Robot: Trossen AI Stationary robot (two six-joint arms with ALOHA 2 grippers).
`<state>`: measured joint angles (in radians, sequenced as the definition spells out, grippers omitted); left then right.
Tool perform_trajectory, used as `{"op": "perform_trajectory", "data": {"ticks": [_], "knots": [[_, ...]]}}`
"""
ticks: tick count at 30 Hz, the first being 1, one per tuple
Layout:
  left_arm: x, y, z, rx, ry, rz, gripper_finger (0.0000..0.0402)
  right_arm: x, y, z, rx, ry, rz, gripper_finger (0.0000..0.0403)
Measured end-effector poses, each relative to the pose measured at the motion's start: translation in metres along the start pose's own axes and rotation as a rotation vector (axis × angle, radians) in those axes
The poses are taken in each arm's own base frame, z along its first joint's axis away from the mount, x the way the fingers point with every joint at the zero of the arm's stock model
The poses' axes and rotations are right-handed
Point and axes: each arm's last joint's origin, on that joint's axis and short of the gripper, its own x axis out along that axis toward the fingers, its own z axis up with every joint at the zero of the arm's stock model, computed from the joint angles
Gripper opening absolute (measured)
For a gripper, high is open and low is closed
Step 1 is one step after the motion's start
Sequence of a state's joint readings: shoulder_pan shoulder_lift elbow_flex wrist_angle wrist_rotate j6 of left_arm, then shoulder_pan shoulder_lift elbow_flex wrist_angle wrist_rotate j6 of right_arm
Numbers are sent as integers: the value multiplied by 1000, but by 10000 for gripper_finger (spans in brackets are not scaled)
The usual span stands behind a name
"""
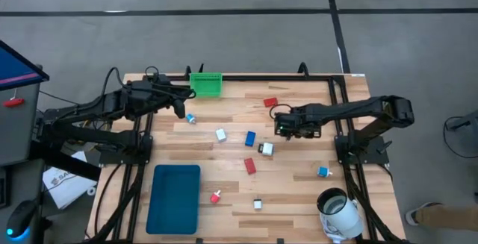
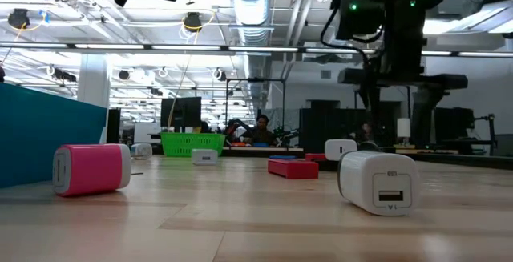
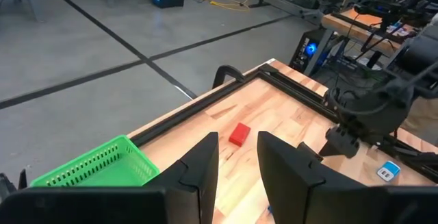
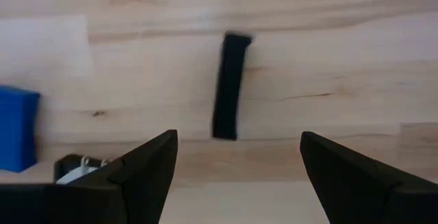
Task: Pick & Place Office items
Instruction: Put the top black digital clock into the green bin
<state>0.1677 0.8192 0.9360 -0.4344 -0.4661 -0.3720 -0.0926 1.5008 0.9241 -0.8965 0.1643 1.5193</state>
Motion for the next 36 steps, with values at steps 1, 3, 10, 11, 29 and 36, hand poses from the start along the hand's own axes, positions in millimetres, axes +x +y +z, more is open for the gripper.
{"op": "perform_trajectory", "data": {"ticks": [1,3,10,11,29,36], "knots": [[0,0,0,0,1,-1,99,3,2,-1,-2,3,1,301],[0,0,0,0,0,-1,99,9,4,-2,-5,11,-17,301],[0,0,0,-1,-1,-2,99,25,9,-4,-35,14,-54,301],[0,0,0,-2,-3,-3,99,27,10,-5,-40,15,-54,301],[0,-1,0,-6,4,-28,99,38,15,-5,-104,-13,-69,47],[0,-1,0,-6,5,-30,99,28,13,-4,-141,-43,-31,49]]}}
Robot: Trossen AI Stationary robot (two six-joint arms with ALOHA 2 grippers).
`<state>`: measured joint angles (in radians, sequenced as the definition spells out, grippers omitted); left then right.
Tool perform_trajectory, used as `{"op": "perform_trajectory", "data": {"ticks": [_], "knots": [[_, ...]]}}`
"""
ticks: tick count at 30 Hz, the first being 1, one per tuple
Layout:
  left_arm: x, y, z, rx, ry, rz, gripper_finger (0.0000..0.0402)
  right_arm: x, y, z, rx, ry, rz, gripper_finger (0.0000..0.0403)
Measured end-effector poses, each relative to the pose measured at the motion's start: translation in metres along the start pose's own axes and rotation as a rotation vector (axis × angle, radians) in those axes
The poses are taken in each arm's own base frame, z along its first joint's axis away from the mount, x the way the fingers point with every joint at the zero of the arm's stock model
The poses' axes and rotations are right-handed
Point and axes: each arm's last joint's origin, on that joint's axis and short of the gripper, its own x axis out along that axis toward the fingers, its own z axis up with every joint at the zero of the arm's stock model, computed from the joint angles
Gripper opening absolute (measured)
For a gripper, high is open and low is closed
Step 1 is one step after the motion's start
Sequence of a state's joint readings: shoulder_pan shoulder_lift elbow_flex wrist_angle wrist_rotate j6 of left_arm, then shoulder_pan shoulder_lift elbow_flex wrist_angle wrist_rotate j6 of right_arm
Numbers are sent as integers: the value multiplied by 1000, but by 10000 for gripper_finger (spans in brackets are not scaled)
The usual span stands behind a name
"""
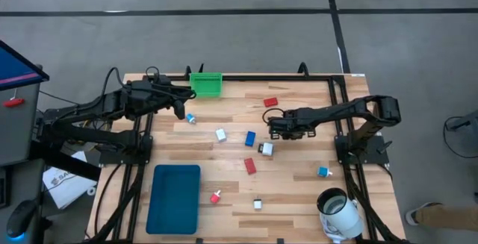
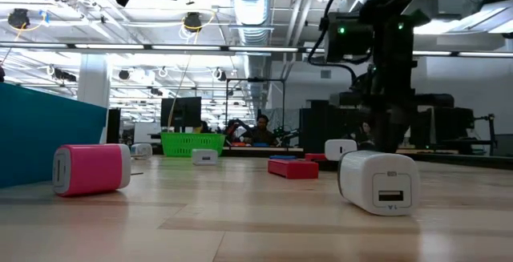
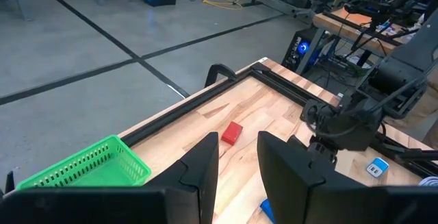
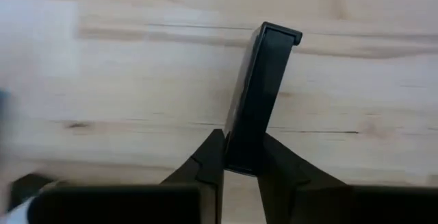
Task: Pick & Place Office items
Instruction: Put the top black digital clock into the green bin
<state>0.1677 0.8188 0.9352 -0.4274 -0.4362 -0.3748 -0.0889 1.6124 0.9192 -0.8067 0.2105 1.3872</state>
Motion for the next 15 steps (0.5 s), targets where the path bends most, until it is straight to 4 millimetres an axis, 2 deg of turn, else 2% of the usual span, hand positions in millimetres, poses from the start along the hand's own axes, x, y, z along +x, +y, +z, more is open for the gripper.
{"op": "perform_trajectory", "data": {"ticks": [5,11,15], "knots": [[0,-1,-1,7,23,-45,99,-36,-5,-4,-83,-32,169,49],[7,-9,-5,38,100,-206,99,-106,-23,-15,-327,-66,586,49],[24,-21,-11,63,176,-360,99,-147,-39,-22,-476,-44,886,49]]}}
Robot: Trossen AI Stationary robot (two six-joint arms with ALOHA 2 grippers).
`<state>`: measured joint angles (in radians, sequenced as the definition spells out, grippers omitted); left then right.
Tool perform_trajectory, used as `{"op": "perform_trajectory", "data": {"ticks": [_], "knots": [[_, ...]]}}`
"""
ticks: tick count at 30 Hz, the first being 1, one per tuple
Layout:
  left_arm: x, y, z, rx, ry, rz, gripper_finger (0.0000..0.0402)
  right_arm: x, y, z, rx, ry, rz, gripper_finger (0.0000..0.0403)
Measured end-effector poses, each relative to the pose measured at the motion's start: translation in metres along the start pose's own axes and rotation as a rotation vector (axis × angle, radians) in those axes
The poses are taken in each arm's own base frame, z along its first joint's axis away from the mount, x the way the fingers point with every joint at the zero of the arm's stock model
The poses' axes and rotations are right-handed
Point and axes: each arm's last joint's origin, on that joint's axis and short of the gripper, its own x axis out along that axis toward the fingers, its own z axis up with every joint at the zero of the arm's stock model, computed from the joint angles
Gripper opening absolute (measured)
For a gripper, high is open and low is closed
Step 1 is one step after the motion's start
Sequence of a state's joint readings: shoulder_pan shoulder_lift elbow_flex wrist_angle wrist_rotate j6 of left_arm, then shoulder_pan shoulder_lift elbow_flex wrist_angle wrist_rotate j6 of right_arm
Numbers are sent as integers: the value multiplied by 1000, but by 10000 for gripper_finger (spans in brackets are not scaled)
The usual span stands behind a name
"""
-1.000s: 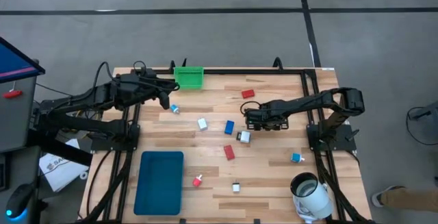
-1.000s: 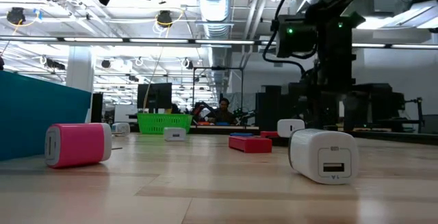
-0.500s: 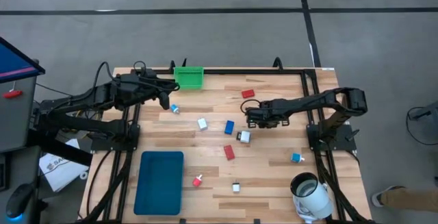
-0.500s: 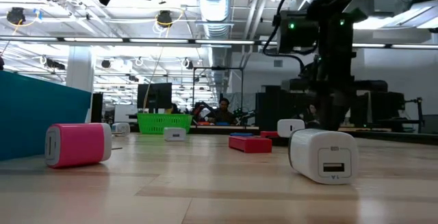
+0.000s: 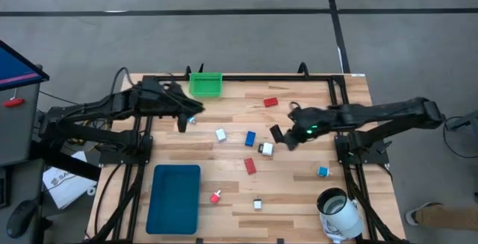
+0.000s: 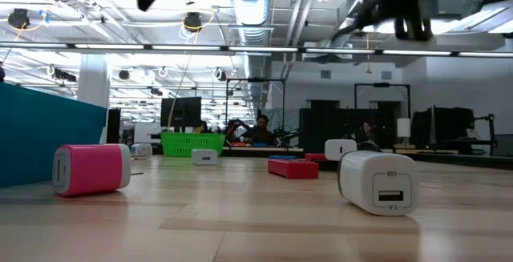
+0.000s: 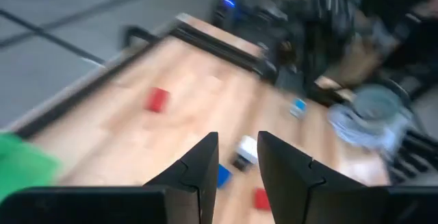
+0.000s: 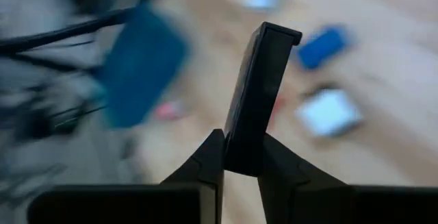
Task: Pick & Place Office items
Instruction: Put the top black digital clock into the green bin
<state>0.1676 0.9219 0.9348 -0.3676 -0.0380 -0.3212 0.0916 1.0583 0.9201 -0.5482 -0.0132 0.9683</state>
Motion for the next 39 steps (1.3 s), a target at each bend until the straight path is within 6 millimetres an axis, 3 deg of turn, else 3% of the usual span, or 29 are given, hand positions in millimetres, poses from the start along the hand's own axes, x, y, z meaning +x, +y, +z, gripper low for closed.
{"op": "perform_trajectory", "data": {"ticks": [6,12,17,24,39], "knots": [[52,-10,10,-32,-96,-188,103,-27,13,0,3,-15,216,49],[100,-14,13,-238,-171,-390,153,-21,28,8,-12,-91,342,49],[124,-18,6,-377,-147,-514,200,-9,36,14,-22,-131,400,49],[133,-25,3,-472,-116,-626,225,6,45,21,-46,-188,463,49],[131,-32,2,-469,-118,-644,201,21,46,32,-55,-248,487,49]]}}
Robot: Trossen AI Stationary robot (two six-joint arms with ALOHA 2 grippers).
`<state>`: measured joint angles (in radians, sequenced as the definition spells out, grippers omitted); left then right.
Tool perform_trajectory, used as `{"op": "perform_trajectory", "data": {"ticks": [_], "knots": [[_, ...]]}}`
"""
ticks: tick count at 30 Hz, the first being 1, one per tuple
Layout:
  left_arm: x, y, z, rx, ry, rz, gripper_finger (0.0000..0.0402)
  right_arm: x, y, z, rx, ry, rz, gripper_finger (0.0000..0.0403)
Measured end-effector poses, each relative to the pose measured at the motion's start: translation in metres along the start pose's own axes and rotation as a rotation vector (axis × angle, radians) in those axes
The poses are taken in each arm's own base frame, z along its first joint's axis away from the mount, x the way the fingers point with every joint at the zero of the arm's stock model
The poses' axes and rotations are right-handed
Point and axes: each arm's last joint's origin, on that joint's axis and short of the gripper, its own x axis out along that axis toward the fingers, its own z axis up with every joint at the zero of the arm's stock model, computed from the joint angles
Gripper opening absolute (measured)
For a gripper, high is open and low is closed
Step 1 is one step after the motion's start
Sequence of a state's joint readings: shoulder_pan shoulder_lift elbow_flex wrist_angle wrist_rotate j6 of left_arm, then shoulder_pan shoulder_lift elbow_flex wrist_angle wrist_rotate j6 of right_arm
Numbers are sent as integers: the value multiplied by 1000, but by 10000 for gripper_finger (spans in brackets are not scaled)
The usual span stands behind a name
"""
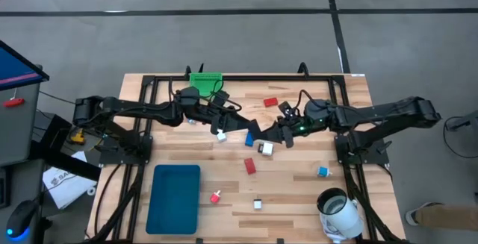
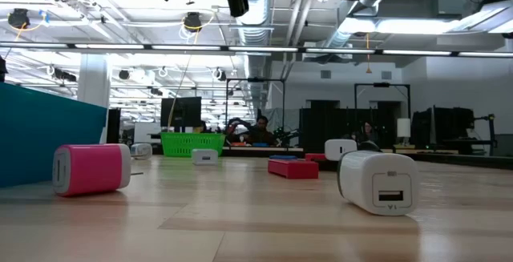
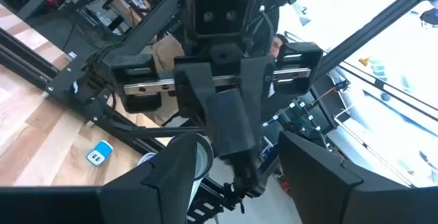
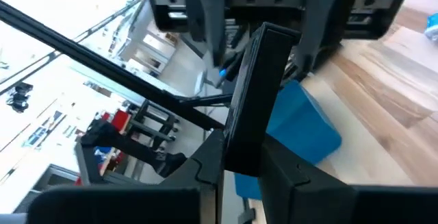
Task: Pick & Place Office items
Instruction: Put the top black digital clock into the green bin
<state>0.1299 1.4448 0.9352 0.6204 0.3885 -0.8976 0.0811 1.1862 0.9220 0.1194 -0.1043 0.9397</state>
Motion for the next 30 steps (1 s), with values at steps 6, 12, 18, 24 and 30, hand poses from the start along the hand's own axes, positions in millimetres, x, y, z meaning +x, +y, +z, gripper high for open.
{"op": "perform_trajectory", "data": {"ticks": [6,12,18,24,30], "knots": [[0,0,0,1,-5,0,194,6,-5,0,-4,-5,-10,49],[0,0,0,0,-2,4,173,10,-8,4,-5,-26,-5,49],[0,1,0,-3,3,12,126,10,-10,6,-5,-33,-6,49],[0,0,0,-14,7,5,55,10,-10,7,-16,-36,-11,49],[0,1,0,-5,6,7,49,10,-11,7,-18,-37,-12,50]]}}
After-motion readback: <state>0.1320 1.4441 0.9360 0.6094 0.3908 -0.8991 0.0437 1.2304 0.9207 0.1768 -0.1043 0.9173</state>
